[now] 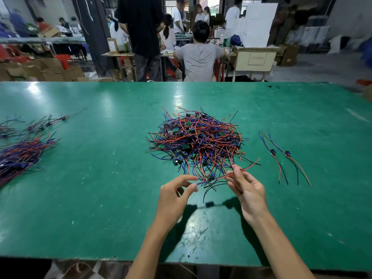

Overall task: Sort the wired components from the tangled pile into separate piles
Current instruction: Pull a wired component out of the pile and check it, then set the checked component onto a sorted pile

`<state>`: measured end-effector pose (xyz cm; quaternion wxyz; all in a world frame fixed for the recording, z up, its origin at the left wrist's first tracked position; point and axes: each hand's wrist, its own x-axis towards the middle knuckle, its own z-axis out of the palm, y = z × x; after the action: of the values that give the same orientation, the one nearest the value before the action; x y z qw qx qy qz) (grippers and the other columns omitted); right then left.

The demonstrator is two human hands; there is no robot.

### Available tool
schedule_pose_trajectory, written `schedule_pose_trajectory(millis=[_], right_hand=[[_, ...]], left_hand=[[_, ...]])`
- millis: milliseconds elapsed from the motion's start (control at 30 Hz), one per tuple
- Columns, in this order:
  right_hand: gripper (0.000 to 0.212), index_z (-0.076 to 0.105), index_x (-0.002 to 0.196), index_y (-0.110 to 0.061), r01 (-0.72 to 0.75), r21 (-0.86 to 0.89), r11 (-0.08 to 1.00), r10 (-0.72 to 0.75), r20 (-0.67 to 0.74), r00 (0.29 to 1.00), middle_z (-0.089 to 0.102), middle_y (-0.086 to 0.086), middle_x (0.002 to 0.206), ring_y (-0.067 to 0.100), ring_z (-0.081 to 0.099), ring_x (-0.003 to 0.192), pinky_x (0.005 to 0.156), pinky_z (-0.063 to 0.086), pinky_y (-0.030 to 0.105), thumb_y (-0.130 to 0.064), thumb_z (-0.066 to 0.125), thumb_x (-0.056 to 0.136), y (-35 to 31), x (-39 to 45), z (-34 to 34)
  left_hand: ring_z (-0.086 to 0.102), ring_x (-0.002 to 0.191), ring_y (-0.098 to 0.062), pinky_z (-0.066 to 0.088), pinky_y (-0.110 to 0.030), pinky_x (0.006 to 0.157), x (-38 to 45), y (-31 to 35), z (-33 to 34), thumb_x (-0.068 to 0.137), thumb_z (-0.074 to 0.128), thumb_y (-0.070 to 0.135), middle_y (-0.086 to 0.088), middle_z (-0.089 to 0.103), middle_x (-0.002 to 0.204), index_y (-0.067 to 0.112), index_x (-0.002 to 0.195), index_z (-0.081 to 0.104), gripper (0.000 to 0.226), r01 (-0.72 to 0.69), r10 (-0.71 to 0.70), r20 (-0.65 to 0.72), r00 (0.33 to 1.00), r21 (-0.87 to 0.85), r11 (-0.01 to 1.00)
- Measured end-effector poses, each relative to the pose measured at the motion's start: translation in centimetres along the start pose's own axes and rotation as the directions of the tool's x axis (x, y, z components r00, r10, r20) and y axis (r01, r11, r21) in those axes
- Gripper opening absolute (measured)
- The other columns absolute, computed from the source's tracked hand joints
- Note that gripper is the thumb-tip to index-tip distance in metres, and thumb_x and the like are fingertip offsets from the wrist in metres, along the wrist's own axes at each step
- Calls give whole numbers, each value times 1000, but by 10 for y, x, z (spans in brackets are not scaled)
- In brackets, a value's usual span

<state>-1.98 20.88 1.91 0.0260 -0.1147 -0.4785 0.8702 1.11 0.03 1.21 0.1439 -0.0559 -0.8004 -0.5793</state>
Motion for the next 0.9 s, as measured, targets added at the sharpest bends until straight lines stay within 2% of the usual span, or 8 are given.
schedule_pose_trajectory(millis=[200,367,467,533,600,733,800,900], right_hand=[[27,63,111,-3,31,-119,992,-23,63,998,77,21,96,29,77,86,69,61,25,-15,71,88,-16,-7,4],[8,57,92,-5,192,268,944,-119,-264,957,76,10,76,13,75,67,66,60,20,0,58,99,-86,55,-1],[18,52,87,-8,268,432,861,-40,-467,883,67,21,116,22,72,107,97,51,16,-3,51,104,-110,87,-13],[26,50,85,-9,135,602,787,149,-397,906,54,29,138,35,48,137,117,13,18,-13,41,109,-104,91,-35],[37,58,102,4,40,279,960,118,-526,843,52,36,134,49,43,134,123,15,38,-21,33,110,-100,89,-39],[43,36,148,7,126,626,769,196,-419,886,41,17,156,14,47,140,111,30,11,-13,27,112,-94,98,-36],[35,46,141,0,134,458,879,104,-459,882,54,15,133,3,66,101,85,49,5,-12,40,109,-91,94,-28],[15,55,114,-7,-63,230,971,150,-380,913,57,11,98,11,59,71,54,51,15,-4,57,100,-68,80,-9]], left_hand=[[64,87,-2,42,-14,74,7,-3,5,89,74,38,23,73,91,46,101,70,16,2,-1,-8,1000,114,993],[48,106,0,43,-23,93,7,-22,6,94,66,32,9,61,113,38,106,64,13,186,-131,-313,941,154,970],[48,97,8,35,-9,81,11,-25,2,96,63,18,4,65,107,38,97,62,20,240,-205,-374,904,50,969],[50,97,-5,36,-21,81,12,-26,1,95,62,13,6,65,101,36,93,65,23,255,-217,-385,897,49,966],[50,97,-11,37,-28,83,11,-28,2,94,62,10,8,65,98,33,92,67,24,268,-228,-385,894,52,962],[54,97,-16,42,-34,86,10,-31,0,91,61,5,11,66,95,31,89,70,28,267,-225,-416,881,44,963],[55,97,-17,42,-34,85,11,-32,1,90,60,3,12,65,93,32,86,70,31,280,-235,-419,877,48,959],[55,97,-14,39,-30,82,12,-31,2,90,60,4,13,65,92,34,84,70,32,291,-242,-408,880,59,955]])
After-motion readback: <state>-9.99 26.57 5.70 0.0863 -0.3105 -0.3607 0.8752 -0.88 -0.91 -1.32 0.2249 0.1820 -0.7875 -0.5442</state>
